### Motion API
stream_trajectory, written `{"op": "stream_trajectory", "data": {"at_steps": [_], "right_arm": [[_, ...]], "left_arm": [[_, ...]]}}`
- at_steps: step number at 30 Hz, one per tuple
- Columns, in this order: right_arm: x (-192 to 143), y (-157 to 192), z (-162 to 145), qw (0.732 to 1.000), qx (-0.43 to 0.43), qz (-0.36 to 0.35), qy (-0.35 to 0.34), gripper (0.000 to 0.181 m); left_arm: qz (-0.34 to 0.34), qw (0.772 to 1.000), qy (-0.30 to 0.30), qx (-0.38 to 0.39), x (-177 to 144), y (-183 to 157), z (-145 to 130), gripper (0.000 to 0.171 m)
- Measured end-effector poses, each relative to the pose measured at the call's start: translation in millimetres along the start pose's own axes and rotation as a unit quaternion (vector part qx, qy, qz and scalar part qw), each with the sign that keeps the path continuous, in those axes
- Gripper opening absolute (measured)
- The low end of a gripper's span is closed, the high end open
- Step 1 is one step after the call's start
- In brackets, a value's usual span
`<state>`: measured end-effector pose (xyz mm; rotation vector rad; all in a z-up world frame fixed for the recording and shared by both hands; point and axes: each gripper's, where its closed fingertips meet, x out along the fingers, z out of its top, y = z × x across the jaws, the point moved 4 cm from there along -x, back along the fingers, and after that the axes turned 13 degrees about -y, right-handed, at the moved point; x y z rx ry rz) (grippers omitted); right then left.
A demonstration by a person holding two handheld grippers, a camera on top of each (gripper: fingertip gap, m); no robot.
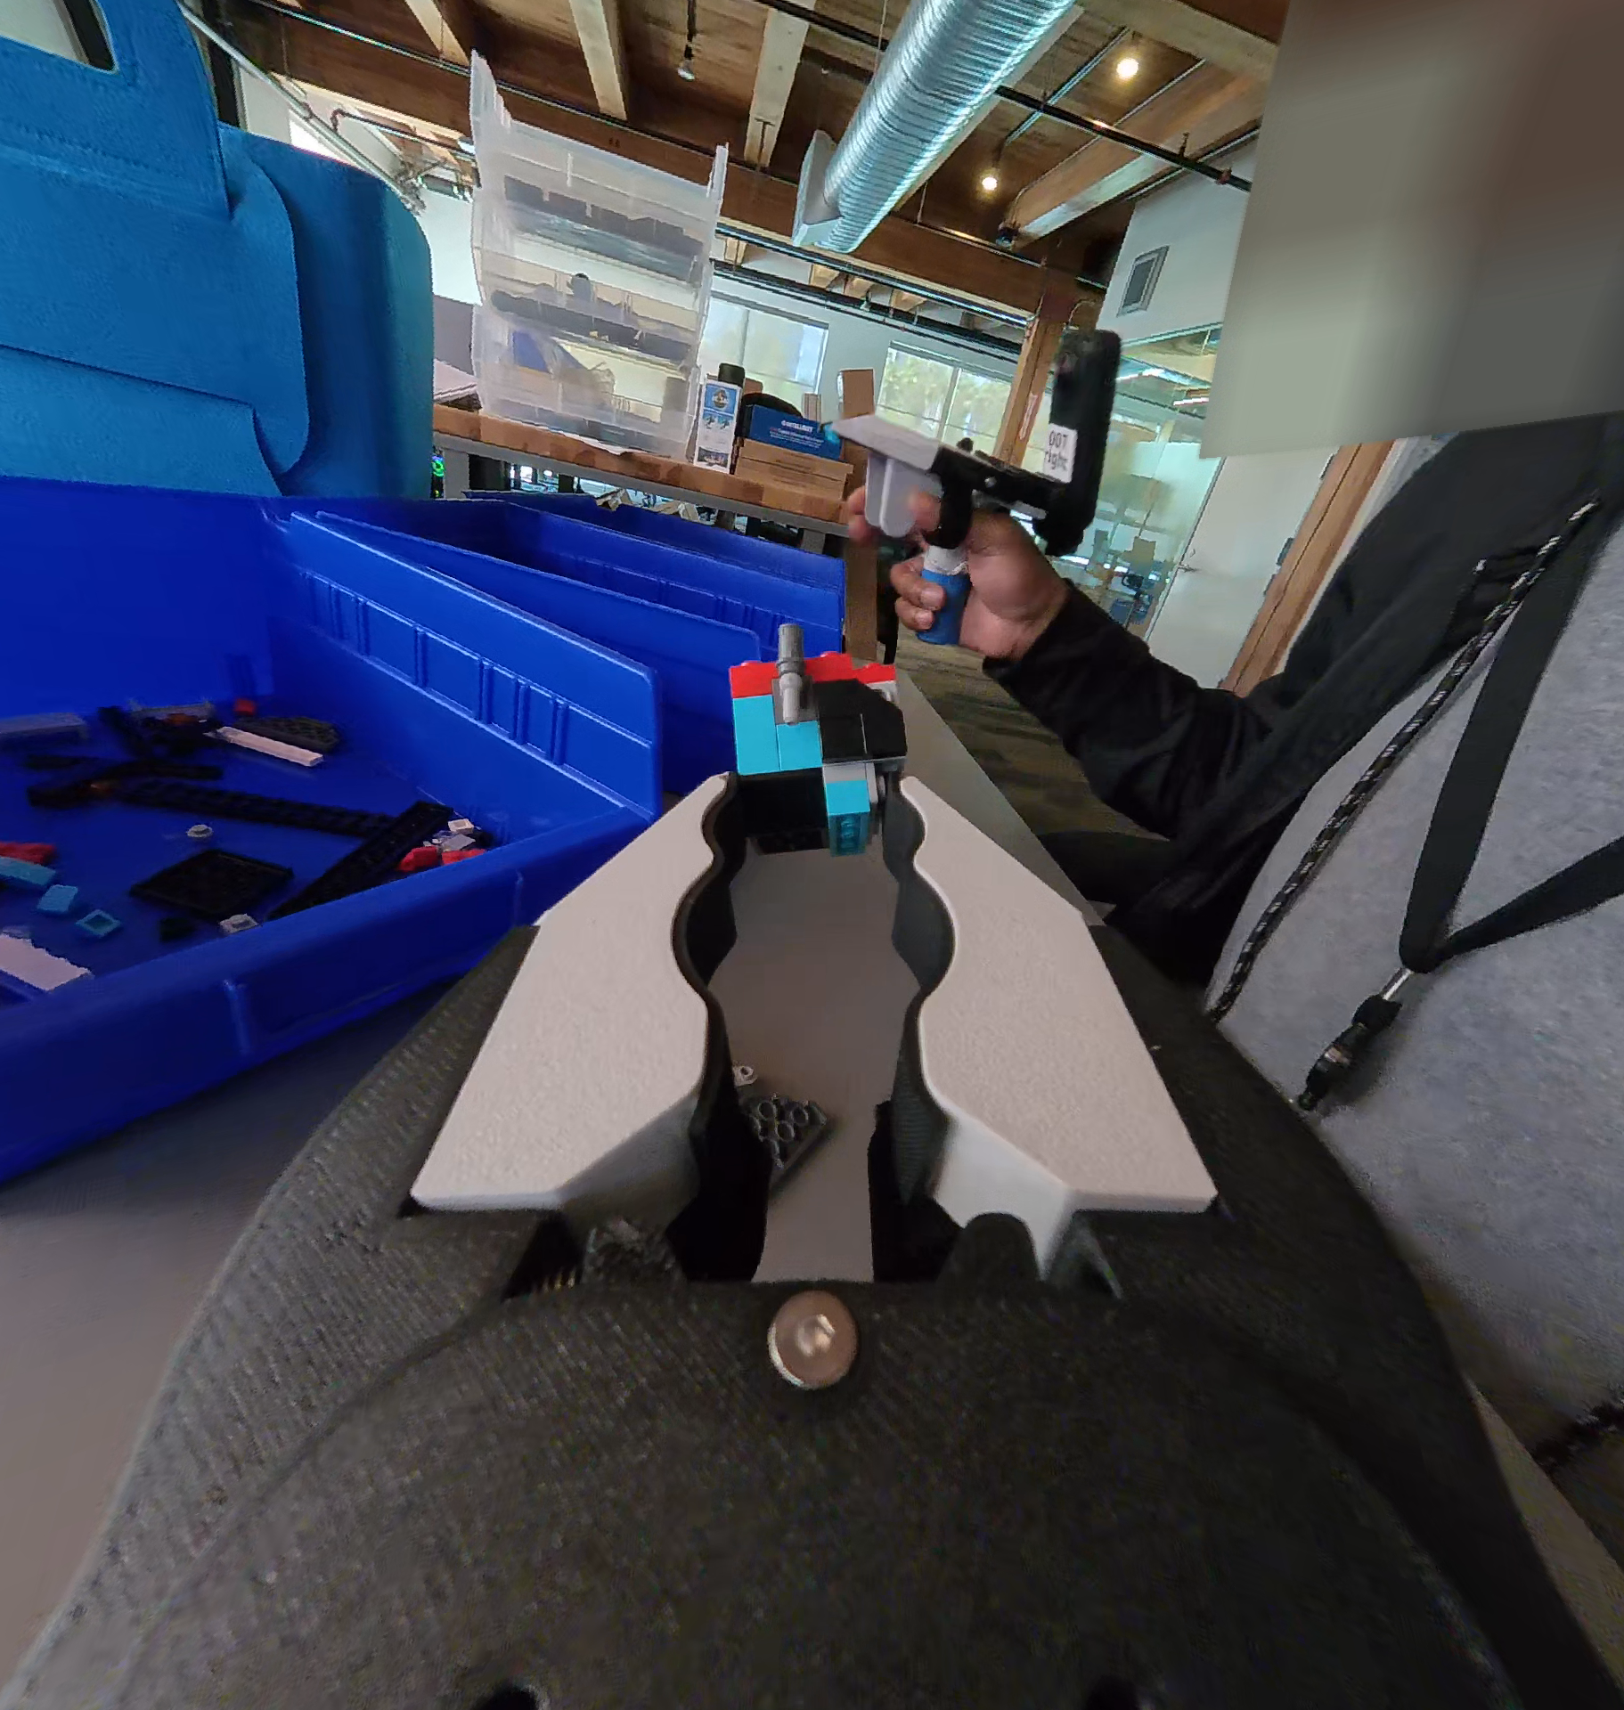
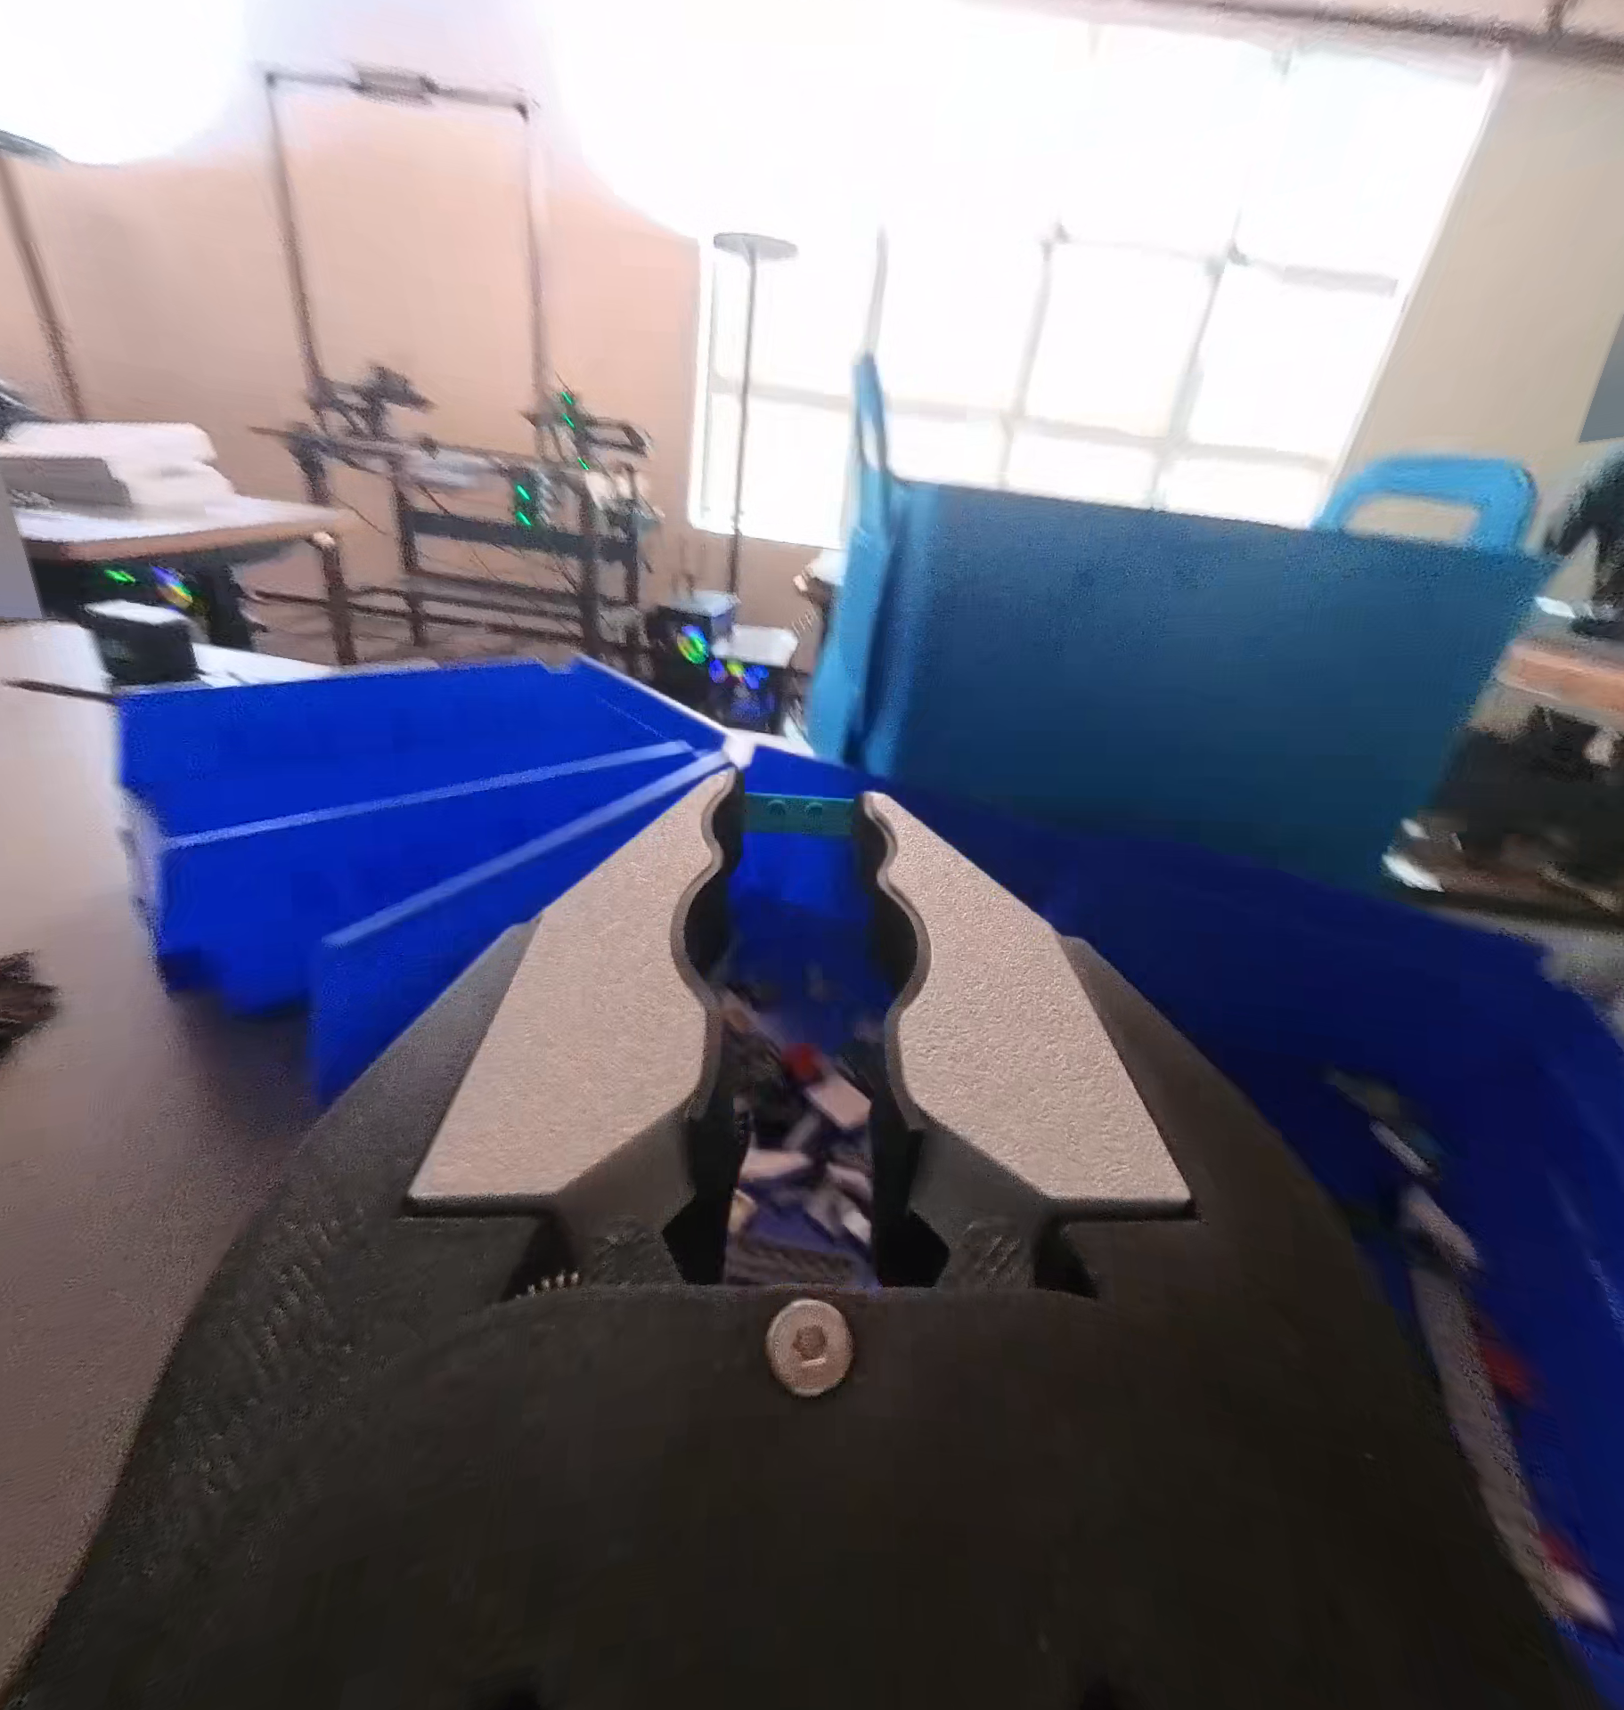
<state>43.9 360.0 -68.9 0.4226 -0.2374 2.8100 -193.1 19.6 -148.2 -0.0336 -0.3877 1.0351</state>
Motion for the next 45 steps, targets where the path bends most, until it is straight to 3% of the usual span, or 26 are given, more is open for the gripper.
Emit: {"op": "stream_trajectory", "data": {"at_steps": [3, 5, 7, 21, 33, 37, 41, 45], "right_arm": [[-2, -23, -26, 0.995, 0.076, 0.013, 0.066, 0.024], [0, -16, -44, 0.976, 0.191, 0.053, 0.09, 0.024], [3, -7, -55, 0.963, 0.244, 0.065, 0.097, 0.024], [40, 77, -54, 0.953, 0.252, 0.147, 0.087, 0.024], [31, 66, -42, 0.966, 0.22, 0.111, 0.078, 0.024], [31, 72, -23, 0.979, 0.16, 0.097, 0.075, 0.024], [56, 130, 8, 0.971, 0.163, 0.17, 0.049, 0.024], [113, 209, -11, 0.958, 0.103, 0.254, 0.09, 0.024]], "left_arm": [[0.001, 1.0, 0.002, -0.003, 2, 0, -3, 0.029], [0.002, 1.0, 0.005, -0.002, 4, -1, -6, 0.029], [0.003, 1.0, 0.004, 0.002, 4, -2, -6, 0.029], [0.005, 1.0, -0.009, 0.007, 5, -6, 1, 0.029], [0.01, 1.0, -0.018, 0.004, 5, -6, 4, 0.029], [0.013, 1.0, -0.017, 0.004, 5, -4, 3, 0.029], [0.018, 1.0, -0.019, 0.003, 4, -2, 2, 0.029], [0.026, 0.999, -0.02, 0.004, 3, 1, 2, 0.029]]}}
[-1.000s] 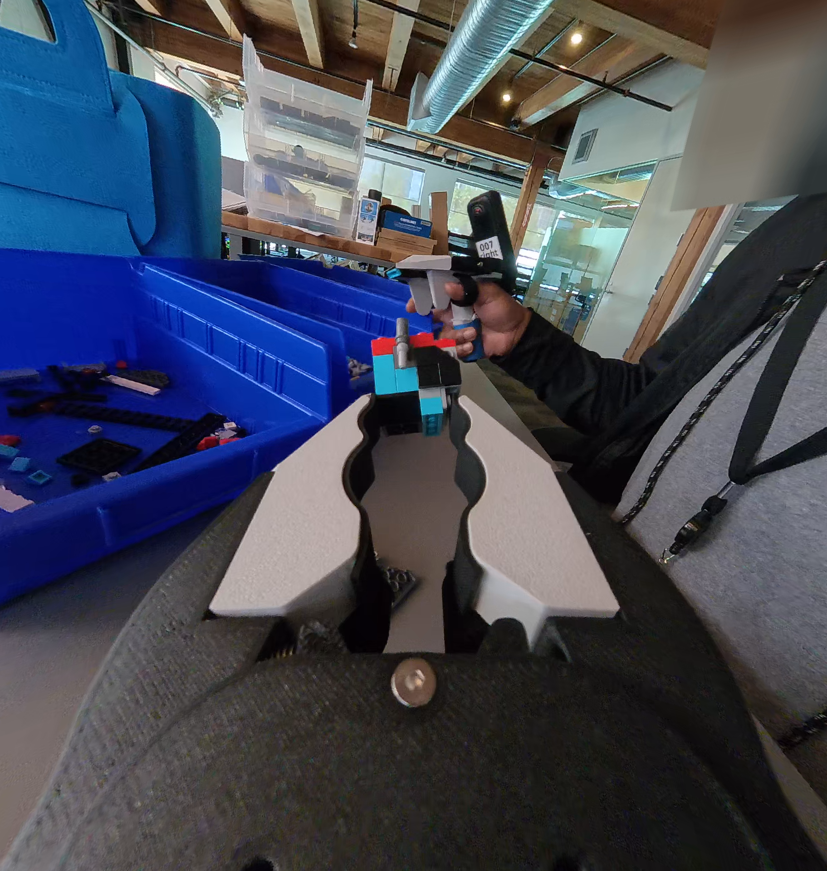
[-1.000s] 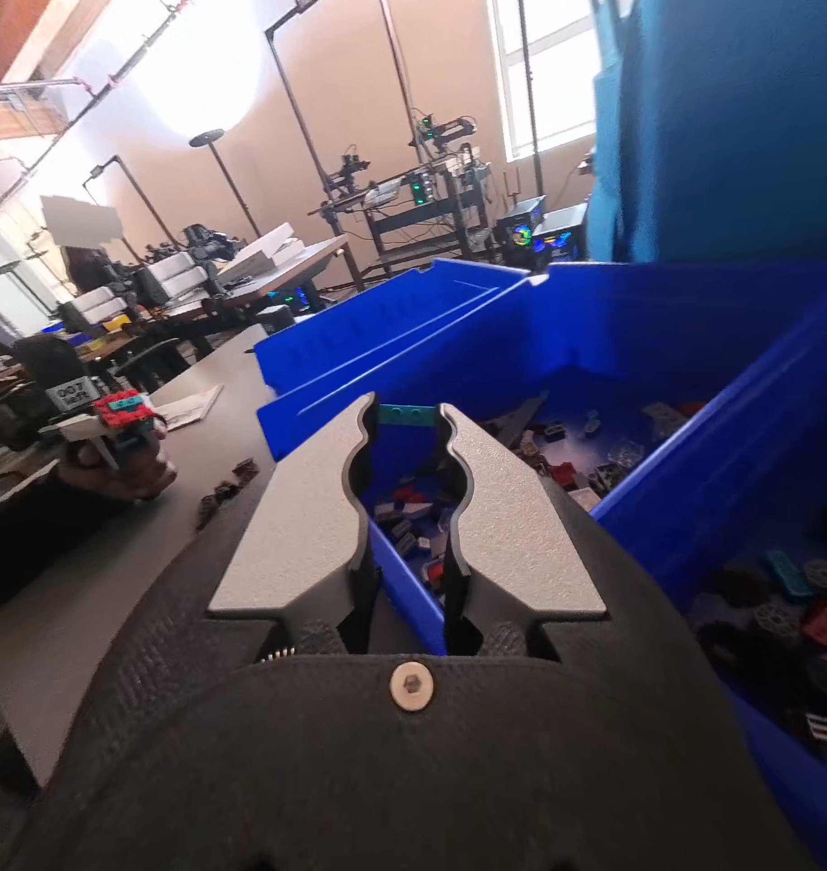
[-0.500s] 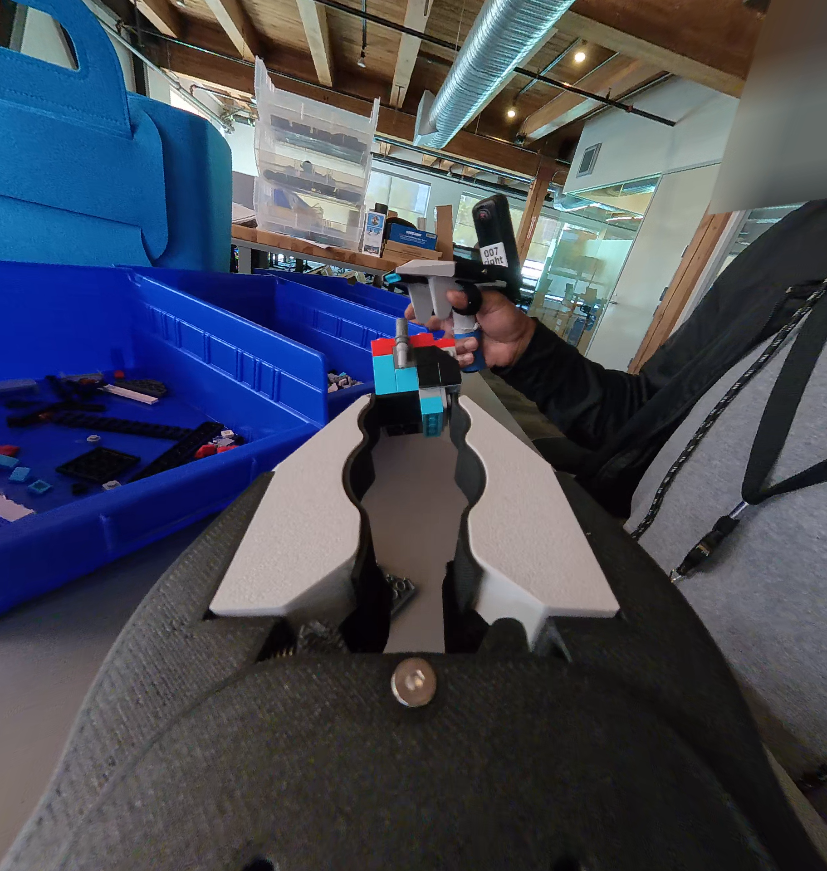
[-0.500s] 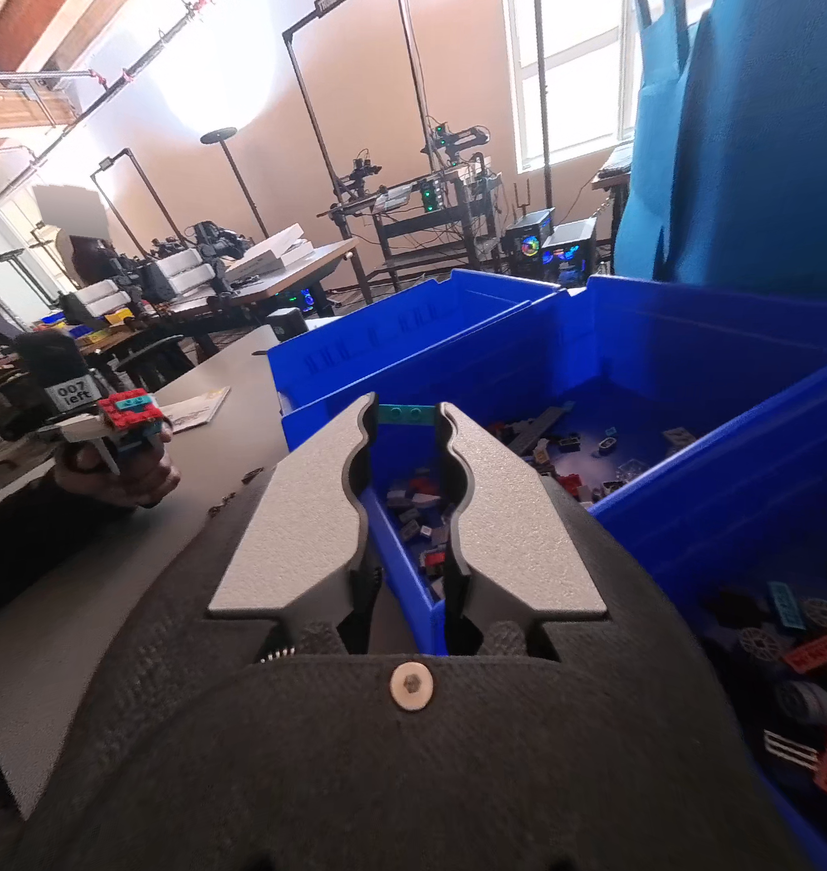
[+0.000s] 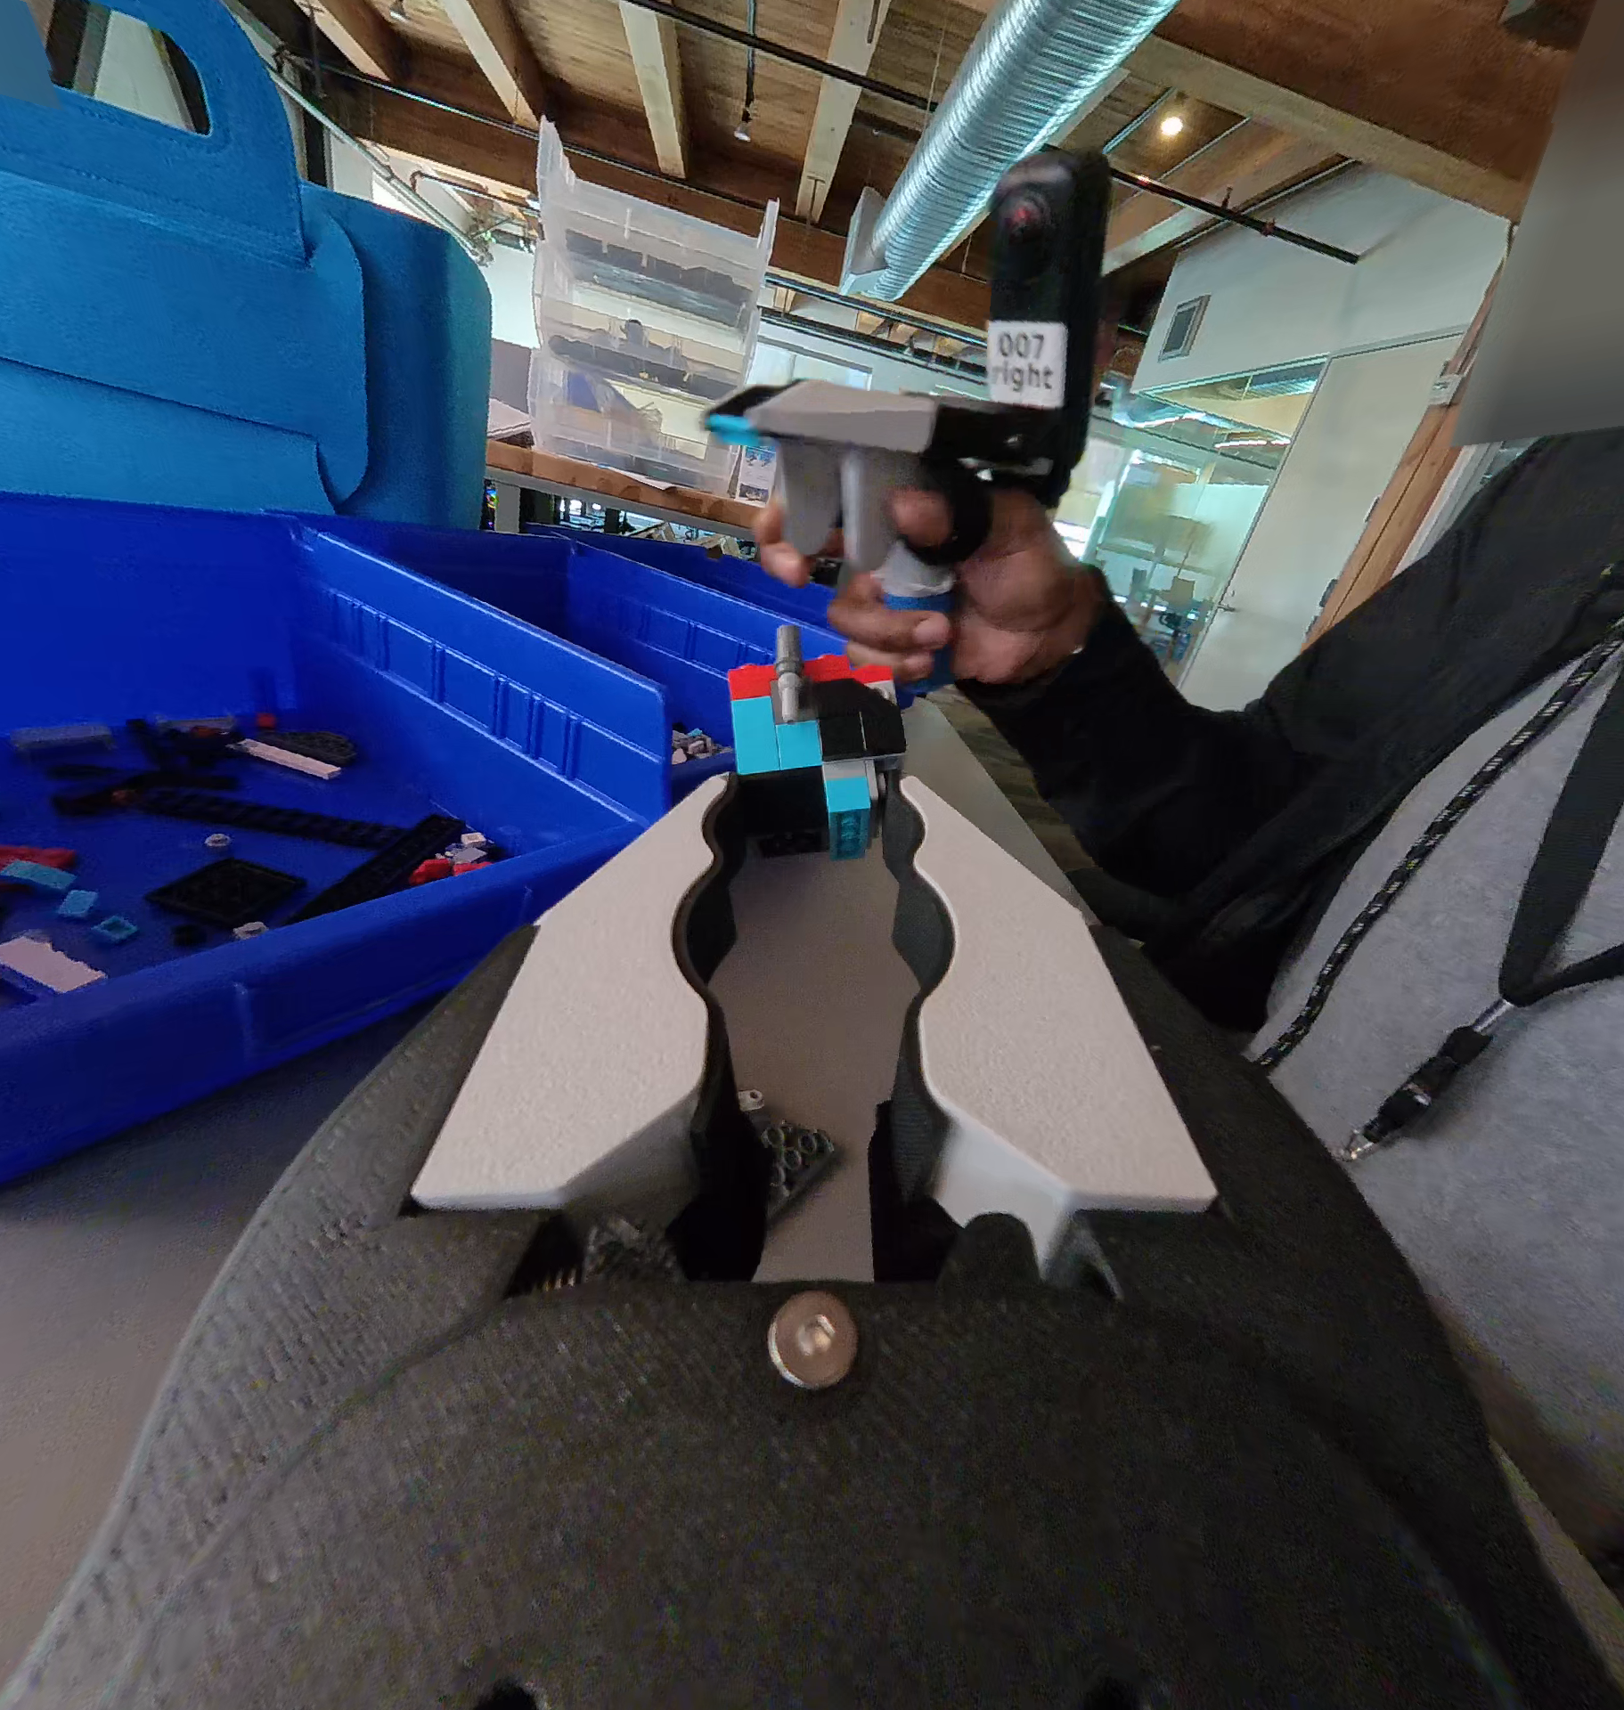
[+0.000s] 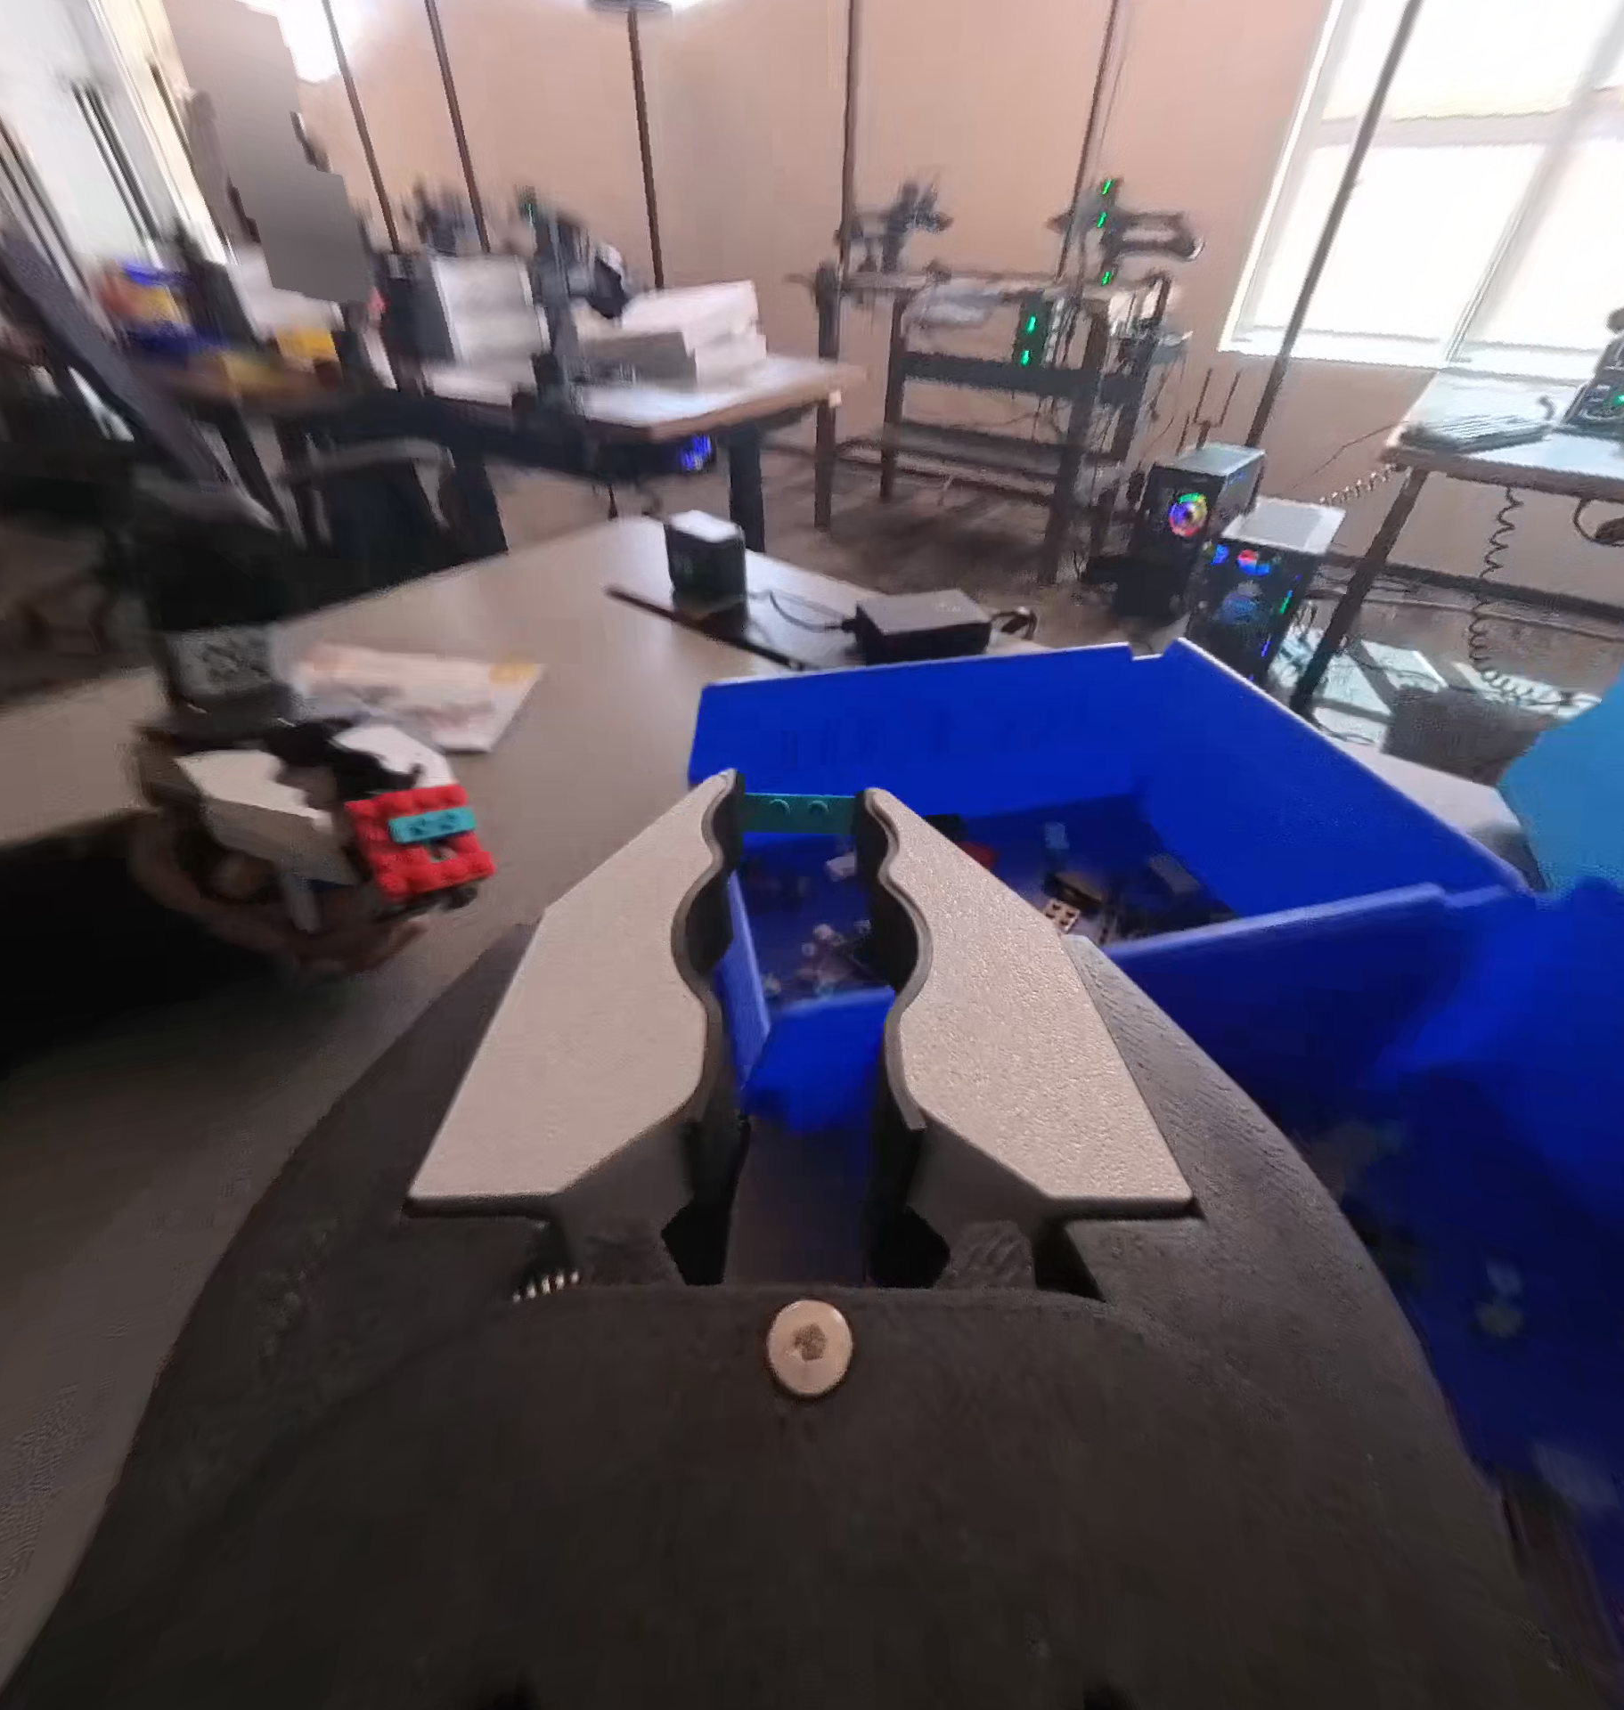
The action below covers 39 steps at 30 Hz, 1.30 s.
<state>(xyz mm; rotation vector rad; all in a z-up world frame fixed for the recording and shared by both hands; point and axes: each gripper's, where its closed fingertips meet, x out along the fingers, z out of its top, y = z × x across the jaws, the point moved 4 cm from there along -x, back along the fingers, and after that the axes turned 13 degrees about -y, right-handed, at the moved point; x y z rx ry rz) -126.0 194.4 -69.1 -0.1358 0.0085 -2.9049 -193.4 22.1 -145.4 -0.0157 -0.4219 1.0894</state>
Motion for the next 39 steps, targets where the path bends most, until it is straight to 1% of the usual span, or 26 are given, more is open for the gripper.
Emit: {"op": "stream_trajectory", "data": {"at_steps": [3, 5, 7, 12, 16, 22, 25, 28, 31, 34, 37, 39], "right_arm": [[56, -7, -25, 0.997, -0.043, 0.008, 0.062, 0.025], [79, -13, -38, 0.995, -0.05, 0.008, 0.087, 0.025], [91, -17, -48, 0.993, -0.056, 0.002, 0.107, 0.025], [99, -24, -65, 0.986, -0.081, -0.019, 0.148, 0.026], [100, -27, -73, 0.985, -0.078, -0.019, 0.153, 0.027], [97, -32, -73, 0.987, -0.08, -0.02, 0.141, 0.033], [93, -28, -60, 0.991, -0.078, -0.011, 0.106, 0.035], [85, -1, -37, 0.997, -0.035, 0.054, 0.042, 0.034], [75, 38, -21, 0.989, 0.021, 0.143, -0.009, 0.03], [67, 75, -21, 0.97, 0.065, 0.235, -0.018, 0.03], [64, 99, -28, 0.95, 0.098, 0.297, -0.011, 0.03], [61, 108, -30, 0.939, 0.117, 0.323, -0.007, 0.03]], "left_arm": [[0.011, 1.0, -0.003, 0.007, -4, 4, 2, 0.029], [0.019, 1.0, -0.01, 0.008, -7, 7, 6, 0.029], [0.026, 1.0, -0.017, 0.008, -11, 10, 10, 0.029], [0.036, 0.999, -0.033, -0.002, -18, 18, 16, 0.029], [0.042, 0.998, -0.037, -0.005, -20, 20, 17, 0.029], [0.046, 0.998, -0.032, -0.005, -20, 21, 16, 0.029], [0.044, 0.999, -0.03, -0.006, -20, 21, 16, 0.029], [0.033, 0.999, -0.024, -0.009, -20, 19, 14, 0.029], [0.018, 1.0, -0.019, -0.01, -20, 16, 12, 0.029], [-0.002, 1.0, -0.02, -0.005, -20, 11, 11, 0.029], [-0.02, 1.0, -0.022, 0.001, -19, 6, 12, 0.029], [-0.032, 0.999, -0.027, 0.003, -19, 3, 12, 0.029]]}}
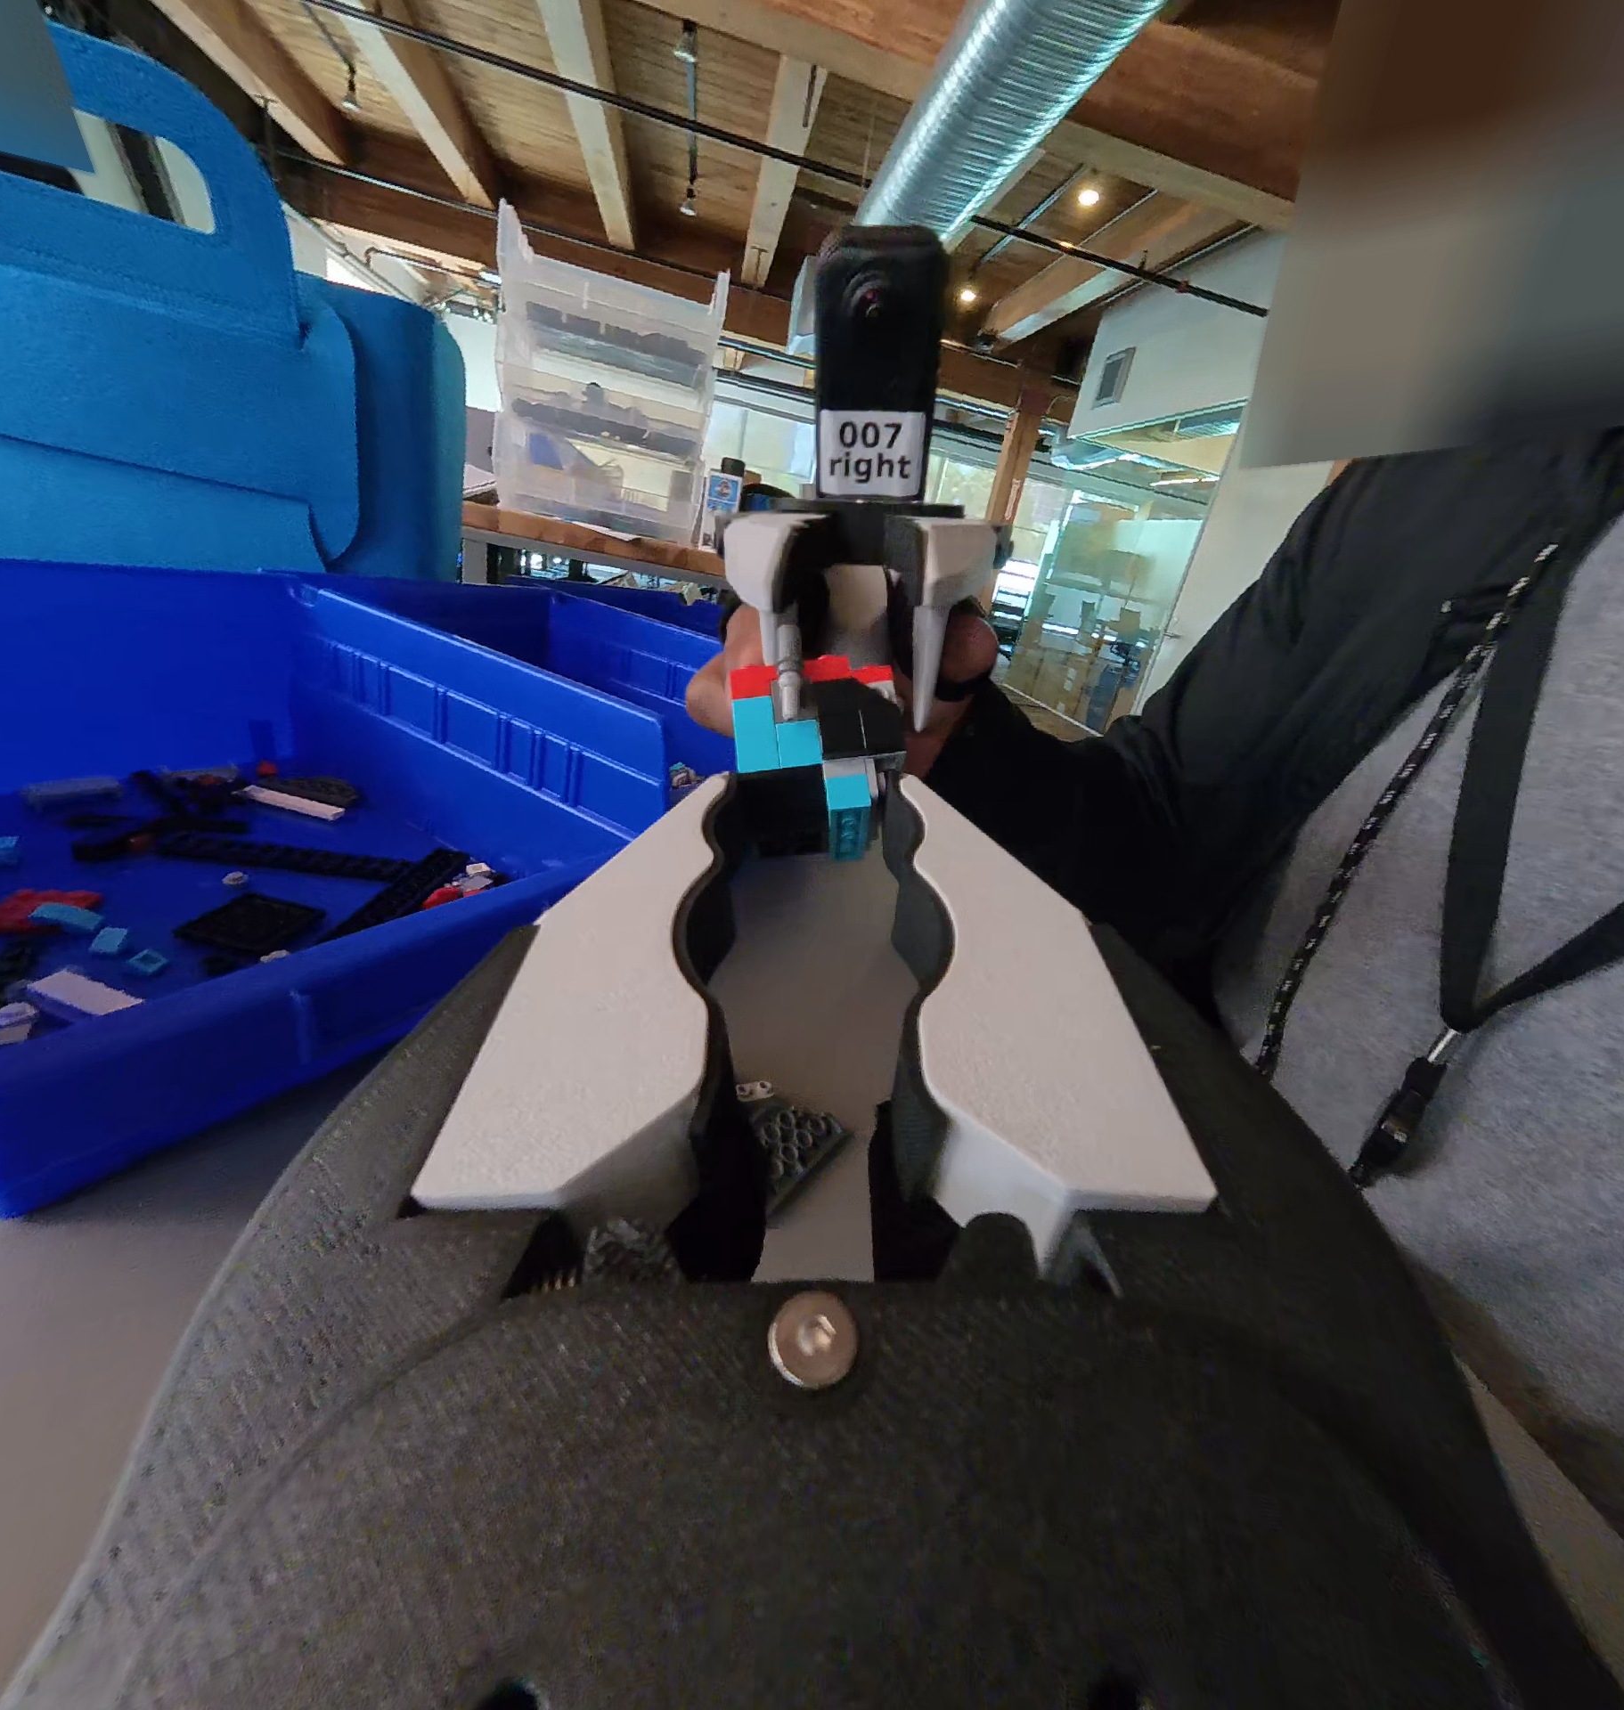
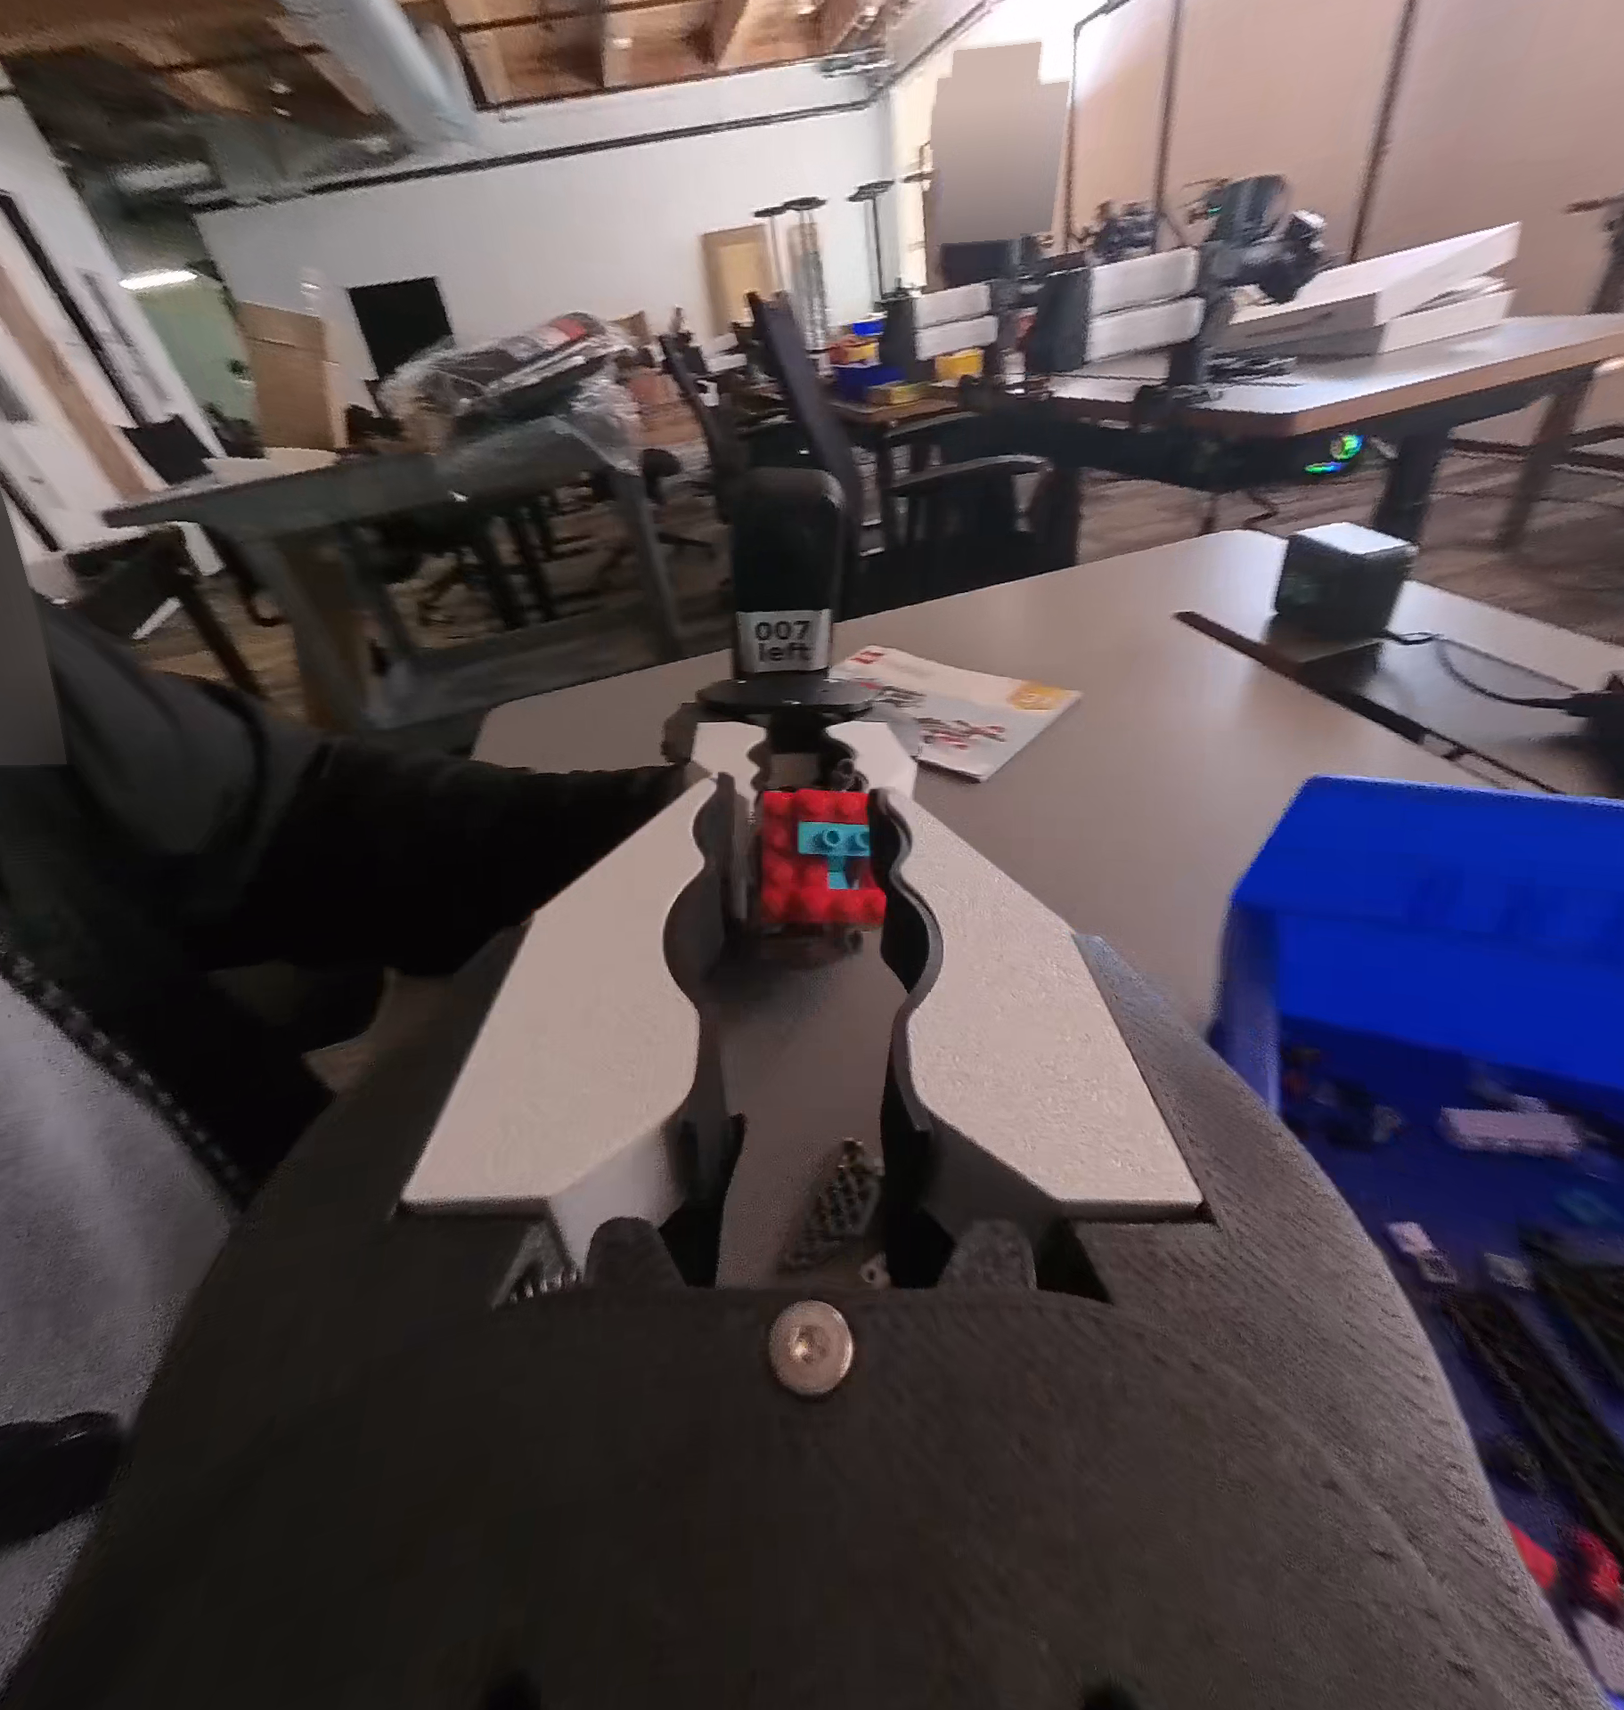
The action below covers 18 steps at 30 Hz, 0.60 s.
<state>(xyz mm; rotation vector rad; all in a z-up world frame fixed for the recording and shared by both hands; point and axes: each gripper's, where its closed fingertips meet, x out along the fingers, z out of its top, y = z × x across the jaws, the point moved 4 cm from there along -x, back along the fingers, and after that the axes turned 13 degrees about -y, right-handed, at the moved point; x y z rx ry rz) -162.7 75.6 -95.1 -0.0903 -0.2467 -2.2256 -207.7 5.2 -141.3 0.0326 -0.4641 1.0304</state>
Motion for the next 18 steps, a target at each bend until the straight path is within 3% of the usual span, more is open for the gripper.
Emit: {"op": "stream_trajectory", "data": {"at_steps": [18], "right_arm": [[3, 9, -16, 0.996, 0.073, 0.051, 0.026, 0.031]], "left_arm": [[-0.057, 0.998, -0.003, 0.014, 5, -19, -1, 0.029]]}}
